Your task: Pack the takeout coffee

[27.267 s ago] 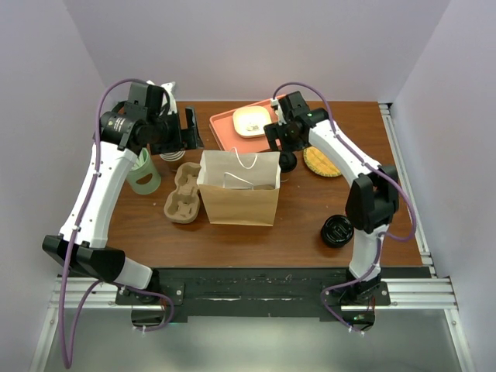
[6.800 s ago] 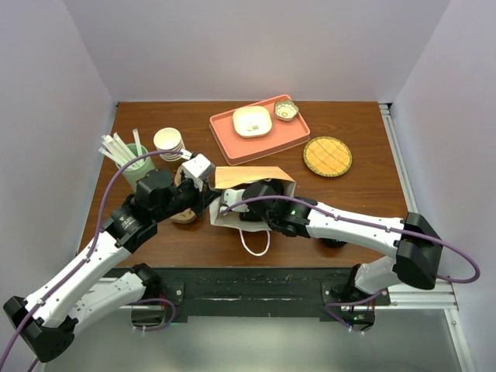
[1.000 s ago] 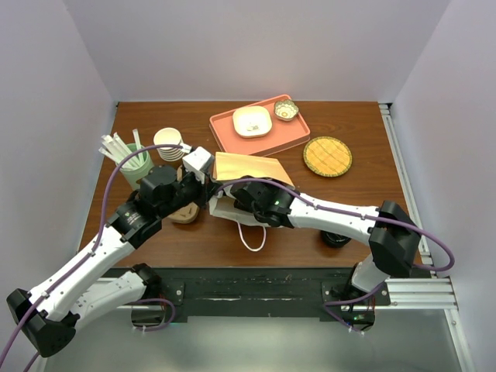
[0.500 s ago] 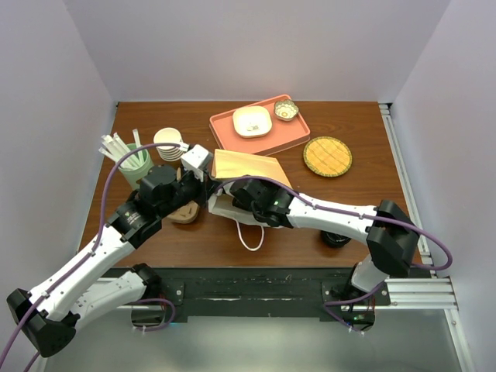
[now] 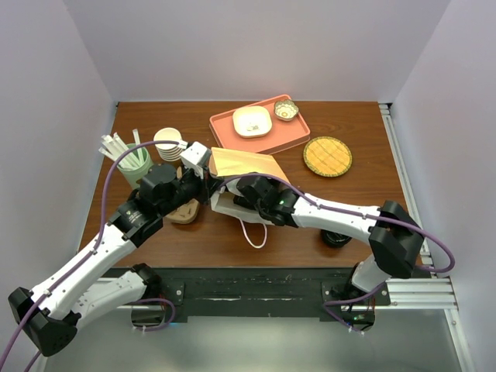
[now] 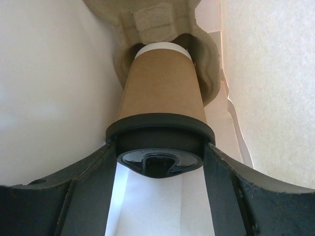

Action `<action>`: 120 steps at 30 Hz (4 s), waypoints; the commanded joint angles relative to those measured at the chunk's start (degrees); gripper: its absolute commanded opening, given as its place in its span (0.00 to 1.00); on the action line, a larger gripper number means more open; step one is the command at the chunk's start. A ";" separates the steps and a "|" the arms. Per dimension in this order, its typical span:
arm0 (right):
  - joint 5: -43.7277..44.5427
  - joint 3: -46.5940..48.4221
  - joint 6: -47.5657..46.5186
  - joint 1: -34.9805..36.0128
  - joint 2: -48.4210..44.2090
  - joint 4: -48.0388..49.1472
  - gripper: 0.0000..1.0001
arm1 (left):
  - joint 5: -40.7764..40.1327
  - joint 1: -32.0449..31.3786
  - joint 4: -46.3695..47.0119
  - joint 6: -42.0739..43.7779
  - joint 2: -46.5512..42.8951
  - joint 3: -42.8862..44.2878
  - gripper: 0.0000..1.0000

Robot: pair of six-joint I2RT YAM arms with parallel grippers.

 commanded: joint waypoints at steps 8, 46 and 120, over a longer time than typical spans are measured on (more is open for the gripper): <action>-3.79 -1.47 -1.02 -3.44 -1.55 8.00 0.32 | 11.95 -1.05 2.77 -4.54 -1.28 1.48 0.00; -13.54 4.95 -2.44 -3.53 -21.85 -18.18 0.29 | 4.48 -0.96 -6.90 -2.87 7.33 8.95 0.00; -37.89 69.73 54.87 -8.72 -1.55 -67.32 0.48 | -4.22 -0.96 -48.99 -18.16 27.28 46.03 0.30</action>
